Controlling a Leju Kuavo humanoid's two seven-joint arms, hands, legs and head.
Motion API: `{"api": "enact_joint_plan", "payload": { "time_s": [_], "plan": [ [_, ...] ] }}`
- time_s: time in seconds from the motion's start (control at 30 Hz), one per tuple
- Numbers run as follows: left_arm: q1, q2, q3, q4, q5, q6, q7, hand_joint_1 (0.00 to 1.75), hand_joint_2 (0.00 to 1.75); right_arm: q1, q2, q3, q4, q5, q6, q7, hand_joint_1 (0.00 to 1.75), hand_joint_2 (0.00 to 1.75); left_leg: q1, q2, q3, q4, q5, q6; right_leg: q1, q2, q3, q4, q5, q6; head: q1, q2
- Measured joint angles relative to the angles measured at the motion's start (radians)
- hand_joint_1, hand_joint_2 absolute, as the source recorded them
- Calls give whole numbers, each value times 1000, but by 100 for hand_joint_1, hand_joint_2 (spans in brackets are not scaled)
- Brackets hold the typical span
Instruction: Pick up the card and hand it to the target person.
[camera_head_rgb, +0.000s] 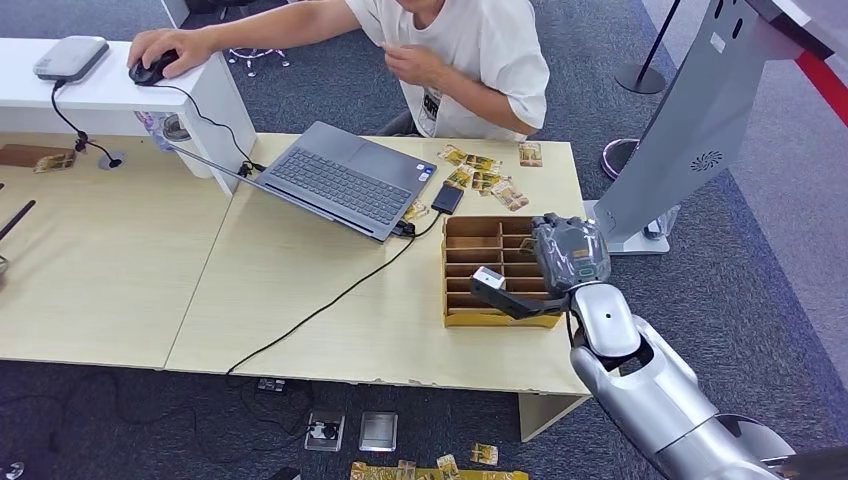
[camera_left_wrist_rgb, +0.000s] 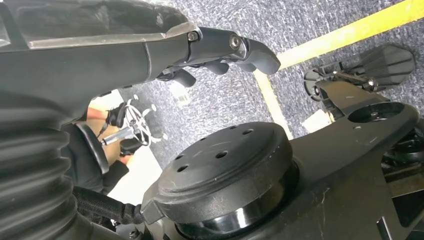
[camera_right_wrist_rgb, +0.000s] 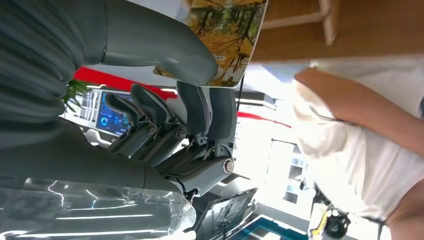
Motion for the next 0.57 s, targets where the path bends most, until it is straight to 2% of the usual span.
{"api": "enact_joint_plan", "payload": {
  "time_s": [0.2, 0.33, 0.57],
  "plan": [
    [0, 0, 0, 0, -2, 0, 0, 0, 175, -2, -11, -9, -25, 1, 10, 5, 168, 175, 0, 0, 0, 0, 0, 0, 0, 0, 0, 0, 0, 0, 0, 0],
    [0, 0, 0, 0, -2, -2, 0, 0, 175, -11, -62, -54, -154, 9, 45, 10, 173, 175, 0, 0, 0, 0, 0, 0, 0, 0, 0, 0, 0, 0, -1, 0],
    [0, 0, 0, 1, 4, -3, 0, 0, 175, -21, -64, -56, -179, 16, 43, -7, 175, 175, 0, 0, 0, 0, 0, 0, 0, 0, 0, 0, 0, 0, 0, 0]
  ]
}}
